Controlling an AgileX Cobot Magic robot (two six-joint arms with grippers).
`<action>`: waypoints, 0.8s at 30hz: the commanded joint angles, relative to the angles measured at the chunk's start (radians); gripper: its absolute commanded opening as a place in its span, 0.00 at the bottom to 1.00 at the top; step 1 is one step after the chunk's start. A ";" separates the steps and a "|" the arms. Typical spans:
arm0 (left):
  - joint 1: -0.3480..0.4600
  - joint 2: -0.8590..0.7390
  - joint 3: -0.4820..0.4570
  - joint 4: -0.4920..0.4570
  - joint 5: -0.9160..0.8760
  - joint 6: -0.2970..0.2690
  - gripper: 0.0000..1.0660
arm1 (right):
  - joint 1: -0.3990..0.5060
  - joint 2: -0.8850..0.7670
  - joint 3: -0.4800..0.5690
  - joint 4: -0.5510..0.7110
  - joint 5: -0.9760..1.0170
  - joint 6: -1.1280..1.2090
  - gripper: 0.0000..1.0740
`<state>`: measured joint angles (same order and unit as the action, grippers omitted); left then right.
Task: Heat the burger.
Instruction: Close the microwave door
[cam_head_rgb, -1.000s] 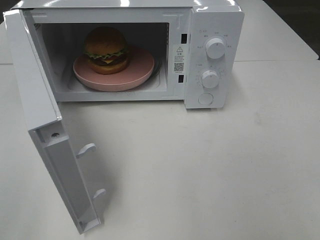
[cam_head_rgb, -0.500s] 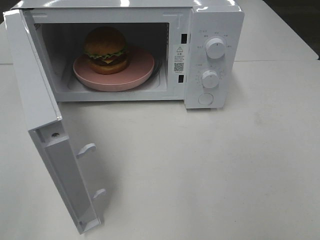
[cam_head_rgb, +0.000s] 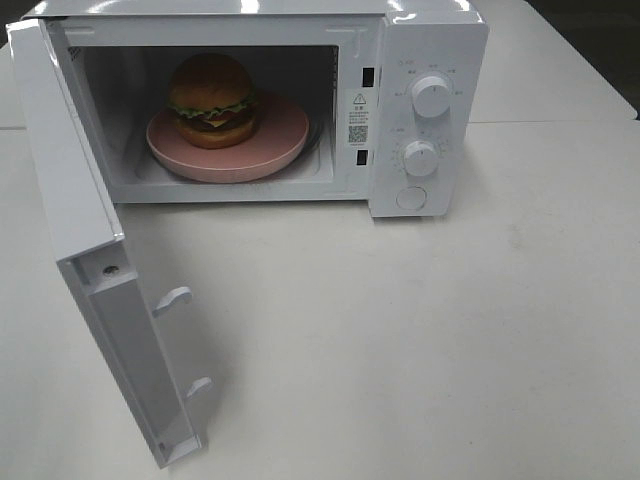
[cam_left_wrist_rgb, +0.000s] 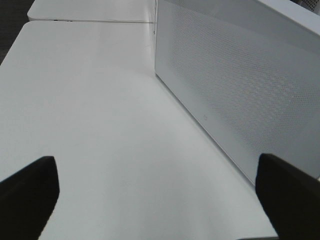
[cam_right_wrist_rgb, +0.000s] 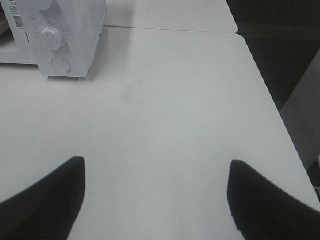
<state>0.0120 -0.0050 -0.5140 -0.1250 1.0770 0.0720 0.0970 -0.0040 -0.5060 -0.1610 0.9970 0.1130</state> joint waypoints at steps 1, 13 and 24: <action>-0.002 -0.016 -0.001 -0.007 -0.010 -0.008 0.94 | -0.004 -0.027 0.004 -0.003 0.001 0.005 0.71; -0.002 -0.016 -0.001 -0.007 -0.010 -0.008 0.94 | -0.004 -0.027 0.004 -0.003 0.001 0.005 0.71; -0.002 -0.016 -0.001 -0.007 -0.010 -0.008 0.94 | -0.004 -0.027 0.004 -0.003 0.001 0.005 0.71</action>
<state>0.0120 -0.0050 -0.5140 -0.1250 1.0770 0.0720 0.0970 -0.0040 -0.5060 -0.1610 0.9970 0.1130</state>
